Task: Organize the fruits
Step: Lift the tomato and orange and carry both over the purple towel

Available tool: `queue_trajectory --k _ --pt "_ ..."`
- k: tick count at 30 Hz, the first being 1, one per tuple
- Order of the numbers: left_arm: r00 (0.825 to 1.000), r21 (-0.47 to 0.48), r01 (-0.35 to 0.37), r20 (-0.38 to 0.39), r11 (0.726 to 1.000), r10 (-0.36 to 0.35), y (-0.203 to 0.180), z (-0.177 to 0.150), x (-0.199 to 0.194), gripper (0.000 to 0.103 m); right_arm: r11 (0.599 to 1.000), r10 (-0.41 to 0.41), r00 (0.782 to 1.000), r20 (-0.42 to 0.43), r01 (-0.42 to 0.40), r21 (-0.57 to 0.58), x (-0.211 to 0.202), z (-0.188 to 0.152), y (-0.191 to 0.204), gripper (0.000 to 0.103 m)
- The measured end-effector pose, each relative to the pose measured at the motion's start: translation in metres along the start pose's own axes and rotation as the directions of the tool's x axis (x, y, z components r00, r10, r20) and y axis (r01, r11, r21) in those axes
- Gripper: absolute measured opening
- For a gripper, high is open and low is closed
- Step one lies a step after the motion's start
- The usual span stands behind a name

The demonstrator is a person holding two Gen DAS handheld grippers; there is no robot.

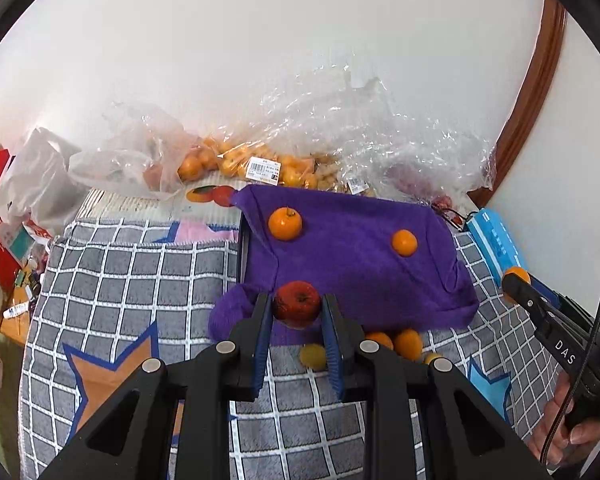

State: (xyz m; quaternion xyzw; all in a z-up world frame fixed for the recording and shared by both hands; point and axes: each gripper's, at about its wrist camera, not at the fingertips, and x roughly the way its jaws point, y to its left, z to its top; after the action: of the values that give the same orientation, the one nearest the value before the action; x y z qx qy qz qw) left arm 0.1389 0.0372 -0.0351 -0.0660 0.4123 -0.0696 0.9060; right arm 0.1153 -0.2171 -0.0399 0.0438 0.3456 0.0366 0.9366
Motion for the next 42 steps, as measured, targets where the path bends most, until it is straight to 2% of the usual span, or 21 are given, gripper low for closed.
queue_trajectory --k 21,35,42 --pt "1.0 0.01 -0.013 -0.004 1.0 0.013 0.0 0.043 0.036 0.024 1.0 0.016 1.0 0.017 -0.016 -0.005 0.037 0.035 -0.005 0.035" --pt "0.999 0.006 -0.011 -0.046 1.0 0.011 -0.003 0.059 0.08 0.024 1.0 0.01 1.0 -0.022 -0.01 0.01 0.077 0.043 -0.02 0.035" --pt "0.996 0.006 -0.008 -0.086 1.0 0.009 -0.003 0.06 0.108 0.024 1.0 0.007 0.997 -0.078 -0.006 0.019 0.107 0.034 -0.025 0.035"
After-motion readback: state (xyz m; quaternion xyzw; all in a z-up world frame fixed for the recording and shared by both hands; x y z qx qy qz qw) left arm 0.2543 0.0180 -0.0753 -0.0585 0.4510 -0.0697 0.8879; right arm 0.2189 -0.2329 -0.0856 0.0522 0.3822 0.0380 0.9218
